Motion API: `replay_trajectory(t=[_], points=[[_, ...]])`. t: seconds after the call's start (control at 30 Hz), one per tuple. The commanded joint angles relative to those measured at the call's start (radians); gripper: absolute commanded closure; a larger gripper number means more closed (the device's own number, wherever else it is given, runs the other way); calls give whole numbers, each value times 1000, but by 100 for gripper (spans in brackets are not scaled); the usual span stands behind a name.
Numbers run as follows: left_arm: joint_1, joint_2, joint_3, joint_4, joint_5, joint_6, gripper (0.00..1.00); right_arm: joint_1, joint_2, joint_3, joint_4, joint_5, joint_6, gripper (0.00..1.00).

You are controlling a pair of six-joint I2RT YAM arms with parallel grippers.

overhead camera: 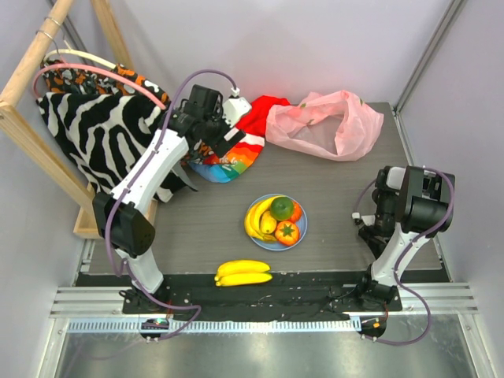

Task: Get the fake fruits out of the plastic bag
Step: Pick up the fake fruit from the center of the board.

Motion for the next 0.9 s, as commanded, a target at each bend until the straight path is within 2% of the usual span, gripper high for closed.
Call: replay_trajectory(t=[0.0,0.17,0.33,0.47,0.7,0.8,0.87], points=[[10,-33,40,33,-23,13,0,-12,156,-107,20,118,41,38],[10,-36,35,38,-29,14,0,-30,65,-158,156,171,20,22],[9,-45,32,50,-29,14,0,-63,34,-179,190,151,-17,21],[10,-68,23,70,-66,14,0,-73,-51,-194,198,129,-106,34],[9,-137,-49,90,-69,25,0,-70,-229,-248,244,117,-268,23],[10,-151,-58,93,-68,23,0,-66,-248,-309,351,229,-304,22],[9,-155,-55,93,-61,17,0,-76,-260,-394,395,263,-355,25]])
